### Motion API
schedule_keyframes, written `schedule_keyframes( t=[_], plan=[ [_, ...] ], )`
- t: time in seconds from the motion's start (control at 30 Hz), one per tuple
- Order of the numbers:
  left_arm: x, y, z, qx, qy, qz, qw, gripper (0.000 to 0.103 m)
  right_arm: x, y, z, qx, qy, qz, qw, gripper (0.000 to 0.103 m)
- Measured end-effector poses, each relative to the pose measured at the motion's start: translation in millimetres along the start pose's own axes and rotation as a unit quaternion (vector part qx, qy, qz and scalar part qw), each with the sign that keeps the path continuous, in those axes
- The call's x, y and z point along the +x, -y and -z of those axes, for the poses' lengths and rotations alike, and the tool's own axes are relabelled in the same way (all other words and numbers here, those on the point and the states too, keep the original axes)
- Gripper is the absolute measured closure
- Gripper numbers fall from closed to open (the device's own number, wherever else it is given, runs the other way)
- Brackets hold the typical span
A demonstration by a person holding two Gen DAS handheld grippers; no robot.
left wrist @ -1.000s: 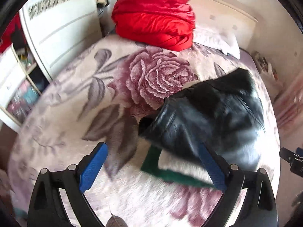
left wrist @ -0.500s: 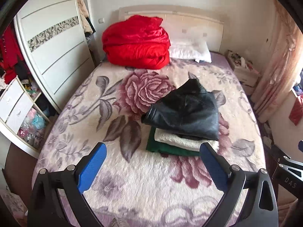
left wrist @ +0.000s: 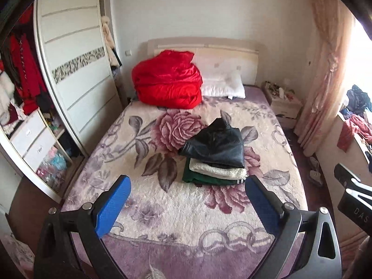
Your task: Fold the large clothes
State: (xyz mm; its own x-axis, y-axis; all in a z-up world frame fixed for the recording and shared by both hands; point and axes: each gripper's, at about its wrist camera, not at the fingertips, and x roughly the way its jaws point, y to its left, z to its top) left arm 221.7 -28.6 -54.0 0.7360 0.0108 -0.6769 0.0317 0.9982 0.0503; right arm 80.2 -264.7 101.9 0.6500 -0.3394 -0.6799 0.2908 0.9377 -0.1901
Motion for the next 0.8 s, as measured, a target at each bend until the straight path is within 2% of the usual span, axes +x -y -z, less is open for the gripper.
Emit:
schedule_keyframes(
  t=[0.13,0.37,0.53,0.8],
  plan=[
    [-41.4,0.9,8.2,0.000,0.019,0.004,0.9998,0.003,-55.6,16.5,13.1,0.004,0.021,-0.005,1.000,0.004],
    [-80.8,2.3,19.5,-0.004,0.042,0.008,0.9991,0.003,-122.7,31.8,35.6,0.002,0.044,-0.023,0.999,0.004],
    [-94.5,1.4,24.1,-0.008,0.057,0.003,0.9983,0.003,-144.7,36.3,46.1,0.002,0.052,-0.033,0.998,0.004],
    [-106.0,-2.5,28.8,-0.020,0.069,-0.003,0.9974,0.001,-153.9,39.4,46.2,-0.002,0.053,-0.054,0.997,0.000]
  ],
)
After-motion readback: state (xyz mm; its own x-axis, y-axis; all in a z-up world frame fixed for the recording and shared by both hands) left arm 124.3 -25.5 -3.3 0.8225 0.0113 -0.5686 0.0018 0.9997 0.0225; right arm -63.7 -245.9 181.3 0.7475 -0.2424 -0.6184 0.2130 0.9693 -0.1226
